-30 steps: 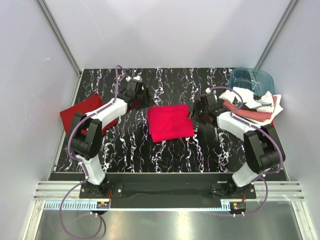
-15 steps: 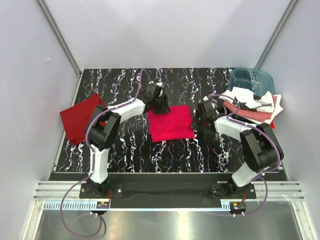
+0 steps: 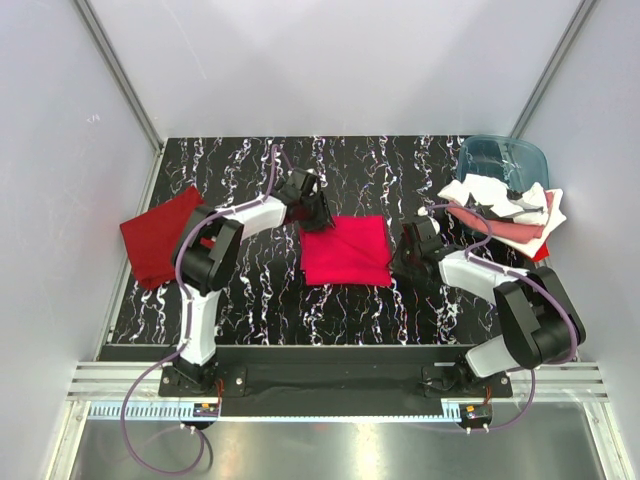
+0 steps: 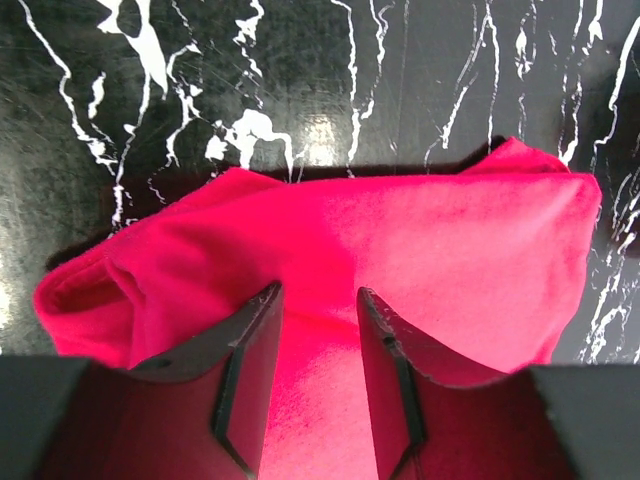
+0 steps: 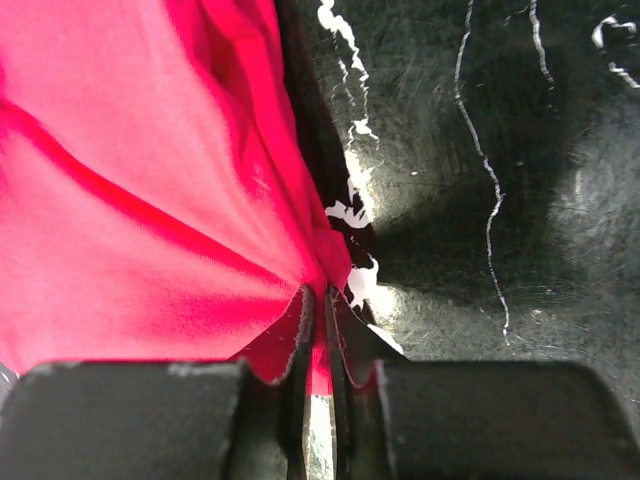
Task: Fold and stack the t-shirts
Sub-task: Fold the tshirt
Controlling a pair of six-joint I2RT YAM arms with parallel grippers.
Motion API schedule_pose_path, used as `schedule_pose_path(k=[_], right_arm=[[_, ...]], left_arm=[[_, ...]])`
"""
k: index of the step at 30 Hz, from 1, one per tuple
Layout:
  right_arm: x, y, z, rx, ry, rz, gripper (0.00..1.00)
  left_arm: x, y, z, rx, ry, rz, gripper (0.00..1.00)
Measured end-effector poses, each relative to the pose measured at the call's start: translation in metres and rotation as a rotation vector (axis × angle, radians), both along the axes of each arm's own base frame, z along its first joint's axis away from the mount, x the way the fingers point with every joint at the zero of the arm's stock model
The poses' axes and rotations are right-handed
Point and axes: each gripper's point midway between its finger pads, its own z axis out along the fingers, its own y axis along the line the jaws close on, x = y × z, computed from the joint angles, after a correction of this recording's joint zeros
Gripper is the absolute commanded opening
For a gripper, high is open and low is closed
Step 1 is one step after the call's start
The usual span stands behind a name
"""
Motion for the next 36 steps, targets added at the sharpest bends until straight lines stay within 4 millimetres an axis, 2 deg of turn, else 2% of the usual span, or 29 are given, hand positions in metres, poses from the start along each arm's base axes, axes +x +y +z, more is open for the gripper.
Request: schedule_pose_path(k=[2, 5, 7, 10, 14, 15, 18, 21, 22, 24, 29, 31, 32, 36], right_arm=[[0.001, -0.002, 0.000, -0.007, -0.003, -0.015, 0.23], [-0.001, -0.011, 0.000, -0.029, -0.009, -0.061, 0.68], [-0.006, -0.020, 0.004, -0.050, -0.027, -0.079, 0.68], [-0.009, -0.026, 0.017, -0.056, -0.069, -0.089, 0.61], [0.003, -0.022, 0.045, -0.041, -0.149, -0.071, 0.41], [0.008, -0.018, 0.051, -0.034, -0.162, -0.059, 0.27], [0.024, -0.002, 0.066, 0.004, -0.185, -0.012, 0.09], [0.035, 0.016, 0.065, 0.056, -0.179, 0.041, 0.03], [0.034, 0.022, 0.057, 0.072, -0.159, 0.063, 0.01], [0.028, 0.028, 0.041, 0.088, -0.109, 0.092, 0.00], [0.011, 0.027, 0.005, 0.078, 0.009, 0.110, 0.00], [0.009, 0.022, -0.002, 0.054, 0.032, 0.085, 0.00], [0.008, 0.018, -0.005, 0.038, 0.039, 0.068, 0.00], [0.011, 0.004, 0.002, -0.009, 0.011, -0.005, 0.00]], left_arm=[[-0.002, 0.000, 0.001, -0.004, -0.003, -0.003, 0.46], [-0.006, 0.003, 0.005, -0.003, -0.013, -0.012, 0.51], [-0.008, 0.004, 0.010, -0.002, -0.025, -0.020, 0.54], [-0.012, 0.005, 0.023, 0.002, -0.055, -0.044, 0.60], [-0.022, 0.004, 0.063, 0.007, -0.142, -0.068, 0.61], [-0.027, 0.002, 0.075, 0.003, -0.164, -0.074, 0.59], [-0.047, -0.003, 0.111, -0.018, -0.231, -0.089, 0.51], [-0.071, -0.004, 0.124, -0.052, -0.246, -0.092, 0.46], [-0.080, 0.000, 0.120, -0.055, -0.231, -0.084, 0.44], [-0.094, 0.009, 0.100, -0.049, -0.182, -0.063, 0.41], [-0.126, 0.036, 0.023, 0.024, 0.016, -0.022, 0.34], [-0.135, 0.045, 0.001, 0.043, 0.074, -0.009, 0.31], [-0.138, 0.048, -0.007, 0.040, 0.098, 0.003, 0.27], [-0.130, 0.053, -0.007, -0.009, 0.095, 0.047, 0.29]])
